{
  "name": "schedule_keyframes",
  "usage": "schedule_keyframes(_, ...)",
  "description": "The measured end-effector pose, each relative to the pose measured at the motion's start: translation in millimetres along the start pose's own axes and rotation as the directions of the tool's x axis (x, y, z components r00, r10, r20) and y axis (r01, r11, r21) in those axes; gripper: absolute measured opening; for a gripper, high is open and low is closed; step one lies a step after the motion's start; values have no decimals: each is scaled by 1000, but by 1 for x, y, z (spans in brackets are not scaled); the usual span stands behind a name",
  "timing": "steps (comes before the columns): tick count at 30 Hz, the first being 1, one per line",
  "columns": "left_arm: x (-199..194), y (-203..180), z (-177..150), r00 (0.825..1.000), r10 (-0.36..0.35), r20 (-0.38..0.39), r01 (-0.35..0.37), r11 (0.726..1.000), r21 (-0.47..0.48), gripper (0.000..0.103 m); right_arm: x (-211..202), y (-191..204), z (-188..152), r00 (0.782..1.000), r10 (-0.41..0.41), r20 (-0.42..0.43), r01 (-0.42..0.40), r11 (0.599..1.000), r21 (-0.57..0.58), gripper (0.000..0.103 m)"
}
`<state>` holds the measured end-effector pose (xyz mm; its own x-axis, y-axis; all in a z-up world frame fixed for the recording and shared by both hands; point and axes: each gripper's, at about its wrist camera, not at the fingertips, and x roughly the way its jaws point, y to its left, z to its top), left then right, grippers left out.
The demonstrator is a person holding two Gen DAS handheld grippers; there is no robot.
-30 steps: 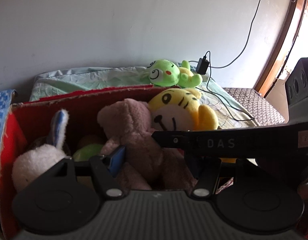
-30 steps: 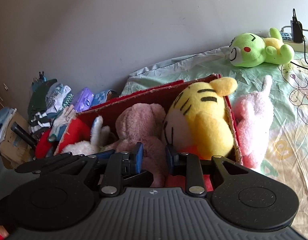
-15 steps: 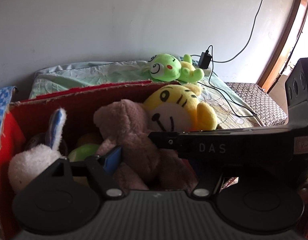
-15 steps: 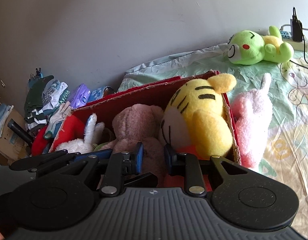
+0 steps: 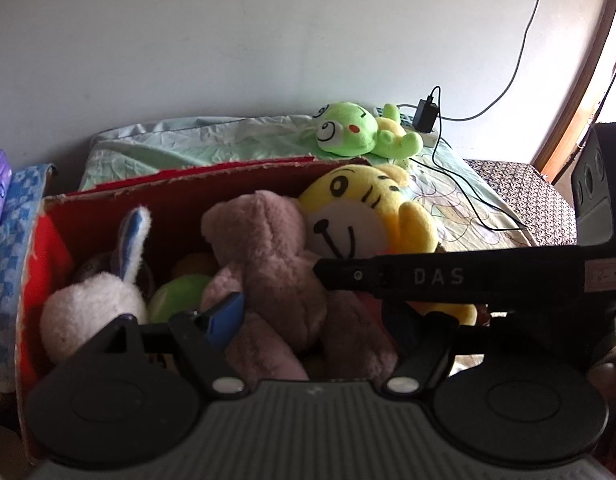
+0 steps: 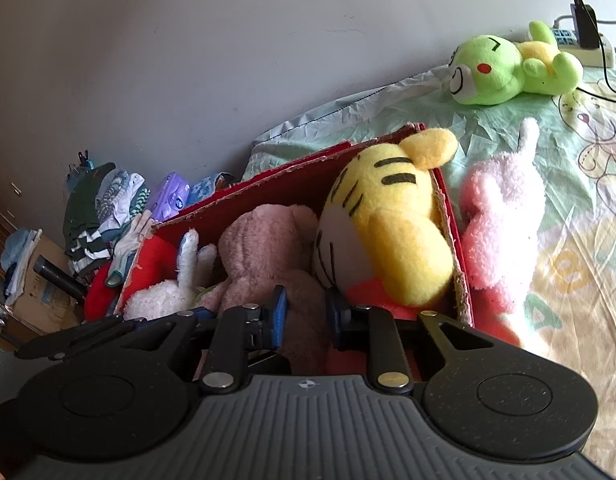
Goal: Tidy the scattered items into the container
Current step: 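Lower the pink teddy bear into the red box and open the right gripper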
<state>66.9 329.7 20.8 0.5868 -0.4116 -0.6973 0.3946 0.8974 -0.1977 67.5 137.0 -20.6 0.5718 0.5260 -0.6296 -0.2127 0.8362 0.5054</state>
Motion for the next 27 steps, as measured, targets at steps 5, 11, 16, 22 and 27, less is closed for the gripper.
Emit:
schedule_keyframes(5,0,-4,-2,1000,23,-4,-23,1000,8,77,-3,3,-4,1000,-8,3,8,1000,-7,22)
schedule_keyframes(11,1,-6,-3,999,45,-13,-45,999,-4,77,-7,2,-6,1000,-13,5,13,1000,-7,22)
schedule_keyframes(16,2,-8,-6,997,71,-27,-71,997,-10,79,-12,2,-8,1000,-17,10,17,1000,-1,23)
schedule_keyframes(22,3,-2,-10,997,69,-46,-72,995,-65,81,-20,2,-13,1000,-22,17,22,1000,4,23)
schedule_keyframes(27,2,-7,-12,995,88,-40,-90,995,-52,81,-23,7,-14,999,-33,21,33,999,-10,25)
